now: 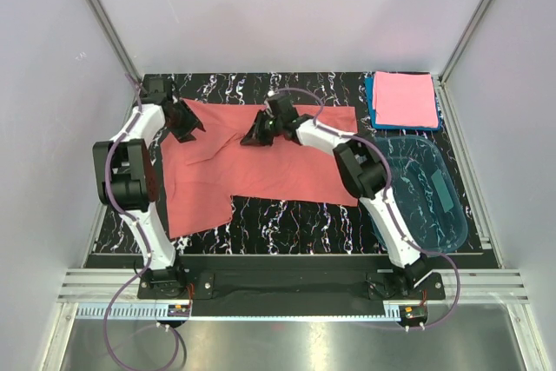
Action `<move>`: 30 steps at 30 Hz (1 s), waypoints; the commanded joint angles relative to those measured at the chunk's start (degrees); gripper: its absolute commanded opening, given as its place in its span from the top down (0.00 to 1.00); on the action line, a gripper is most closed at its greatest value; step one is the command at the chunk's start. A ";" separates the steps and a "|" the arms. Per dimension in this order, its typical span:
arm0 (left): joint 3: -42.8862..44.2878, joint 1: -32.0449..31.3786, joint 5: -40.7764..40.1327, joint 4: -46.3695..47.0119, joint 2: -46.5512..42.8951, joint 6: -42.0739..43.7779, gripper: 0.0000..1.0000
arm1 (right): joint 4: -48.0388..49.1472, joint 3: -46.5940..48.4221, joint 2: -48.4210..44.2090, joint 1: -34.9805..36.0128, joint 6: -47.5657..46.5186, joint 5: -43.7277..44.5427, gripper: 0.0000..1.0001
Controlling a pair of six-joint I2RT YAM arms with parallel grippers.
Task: Fold and stack the t-shirts
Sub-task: Fold the tshirt
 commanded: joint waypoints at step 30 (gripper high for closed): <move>0.65 -17.91 -25.28 -2.37 0.33 27.54 0.53 | 12.81 -3.67 -1.89 3.67 7.77 3.86 0.75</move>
